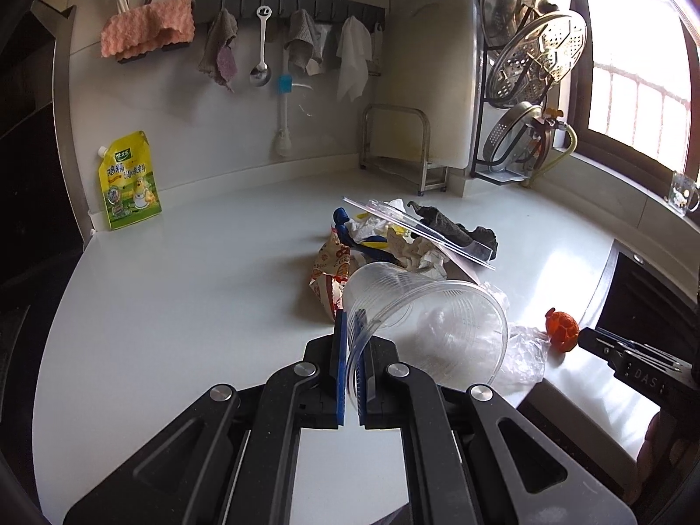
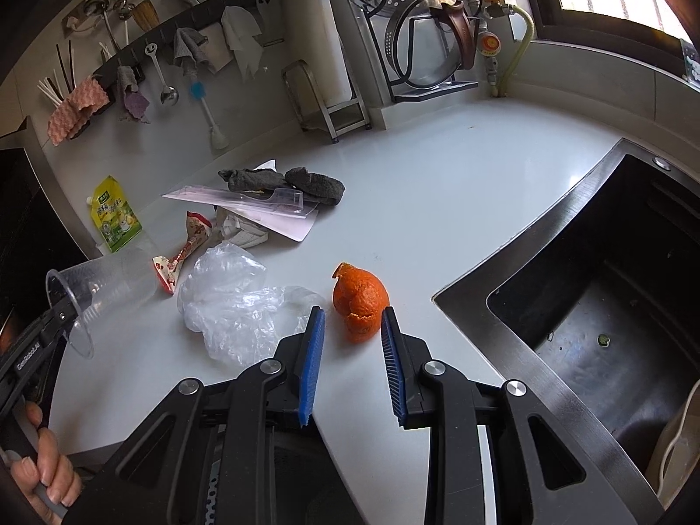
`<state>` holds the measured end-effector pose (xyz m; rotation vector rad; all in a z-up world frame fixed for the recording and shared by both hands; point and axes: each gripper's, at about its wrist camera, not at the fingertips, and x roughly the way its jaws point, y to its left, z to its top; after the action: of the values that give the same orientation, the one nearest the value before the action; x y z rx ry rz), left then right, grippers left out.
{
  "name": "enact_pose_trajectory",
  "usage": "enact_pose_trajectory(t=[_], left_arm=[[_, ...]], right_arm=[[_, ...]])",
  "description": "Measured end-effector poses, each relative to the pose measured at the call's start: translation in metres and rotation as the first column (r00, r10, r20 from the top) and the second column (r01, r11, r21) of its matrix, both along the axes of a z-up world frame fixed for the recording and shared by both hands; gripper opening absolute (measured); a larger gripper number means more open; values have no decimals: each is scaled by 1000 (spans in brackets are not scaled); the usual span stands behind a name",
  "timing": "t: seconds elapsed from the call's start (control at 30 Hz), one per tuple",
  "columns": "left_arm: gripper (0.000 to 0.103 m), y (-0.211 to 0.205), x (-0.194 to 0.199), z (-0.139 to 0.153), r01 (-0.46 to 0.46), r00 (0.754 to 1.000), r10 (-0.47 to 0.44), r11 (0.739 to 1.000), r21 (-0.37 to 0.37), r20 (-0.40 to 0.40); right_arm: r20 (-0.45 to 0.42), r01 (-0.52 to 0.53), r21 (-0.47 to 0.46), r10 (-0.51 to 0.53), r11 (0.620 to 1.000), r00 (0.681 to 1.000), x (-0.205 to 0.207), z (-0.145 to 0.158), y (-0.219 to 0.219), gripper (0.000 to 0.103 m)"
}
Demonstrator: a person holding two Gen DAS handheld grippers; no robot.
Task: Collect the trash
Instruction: 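Carry the cup with the left gripper and the orange with the right gripper over the bin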
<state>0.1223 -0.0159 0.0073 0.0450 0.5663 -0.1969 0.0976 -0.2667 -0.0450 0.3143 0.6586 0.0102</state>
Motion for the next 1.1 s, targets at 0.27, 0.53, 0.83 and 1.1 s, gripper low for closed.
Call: enact_pose_trajectory(t=[0.27, 0.53, 0.83, 1.1], left_arm=[[4, 3, -17, 0, 9, 1000, -9, 1000, 0, 3], [4, 0, -26, 0, 29, 1000, -29, 1000, 1, 2], [4, 5, -38, -2, 32, 999, -33, 999, -10, -8], [4, 21, -62, 0, 20, 1000, -19, 1000, -13, 7]], right_arm=[[-40, 2, -37, -4, 999, 999, 21, -1, 2, 41], [-90, -8, -56, 3, 998, 996, 35, -9, 6, 23], [-50, -29, -32, 28, 999, 998, 8, 0, 16, 14], [27, -103, -31, 104, 994, 994, -41, 26, 54, 13]])
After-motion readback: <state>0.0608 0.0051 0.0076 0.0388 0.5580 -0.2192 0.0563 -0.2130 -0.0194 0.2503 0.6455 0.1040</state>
